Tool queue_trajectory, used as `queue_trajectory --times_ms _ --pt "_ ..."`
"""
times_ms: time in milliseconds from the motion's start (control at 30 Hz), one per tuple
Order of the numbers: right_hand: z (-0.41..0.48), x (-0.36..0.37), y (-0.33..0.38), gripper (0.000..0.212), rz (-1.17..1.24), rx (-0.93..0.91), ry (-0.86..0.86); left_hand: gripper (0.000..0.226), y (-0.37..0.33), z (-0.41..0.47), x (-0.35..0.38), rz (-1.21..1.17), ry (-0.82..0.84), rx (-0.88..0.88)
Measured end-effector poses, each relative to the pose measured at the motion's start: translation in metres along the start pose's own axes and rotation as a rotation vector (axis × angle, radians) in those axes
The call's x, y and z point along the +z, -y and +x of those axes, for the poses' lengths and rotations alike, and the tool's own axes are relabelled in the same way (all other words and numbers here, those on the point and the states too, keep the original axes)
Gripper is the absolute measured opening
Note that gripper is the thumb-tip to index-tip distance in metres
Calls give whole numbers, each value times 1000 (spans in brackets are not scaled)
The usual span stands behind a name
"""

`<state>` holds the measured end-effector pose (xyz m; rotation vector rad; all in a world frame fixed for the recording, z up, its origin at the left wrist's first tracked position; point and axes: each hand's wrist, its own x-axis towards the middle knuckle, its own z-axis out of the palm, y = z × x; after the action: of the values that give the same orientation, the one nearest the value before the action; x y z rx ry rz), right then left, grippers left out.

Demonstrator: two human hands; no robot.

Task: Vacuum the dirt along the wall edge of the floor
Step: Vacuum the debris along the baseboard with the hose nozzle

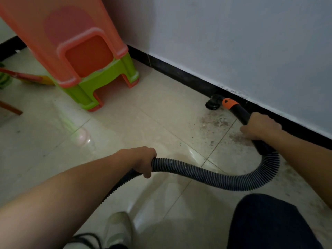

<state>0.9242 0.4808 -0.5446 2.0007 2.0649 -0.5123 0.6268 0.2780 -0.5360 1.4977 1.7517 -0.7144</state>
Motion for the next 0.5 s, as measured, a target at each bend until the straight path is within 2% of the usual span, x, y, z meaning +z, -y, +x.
queue_trajectory --times_ms 200,400,500 --pt "-2 -7 -45 43 231 72 85 29 -7 6 -7 -16 -40 20" --pt "-18 -2 -67 17 419 207 113 32 -2 24 11 34 -26 41" --pt "-35 -1 -69 13 477 256 93 31 0 32 4 110 -2 50"
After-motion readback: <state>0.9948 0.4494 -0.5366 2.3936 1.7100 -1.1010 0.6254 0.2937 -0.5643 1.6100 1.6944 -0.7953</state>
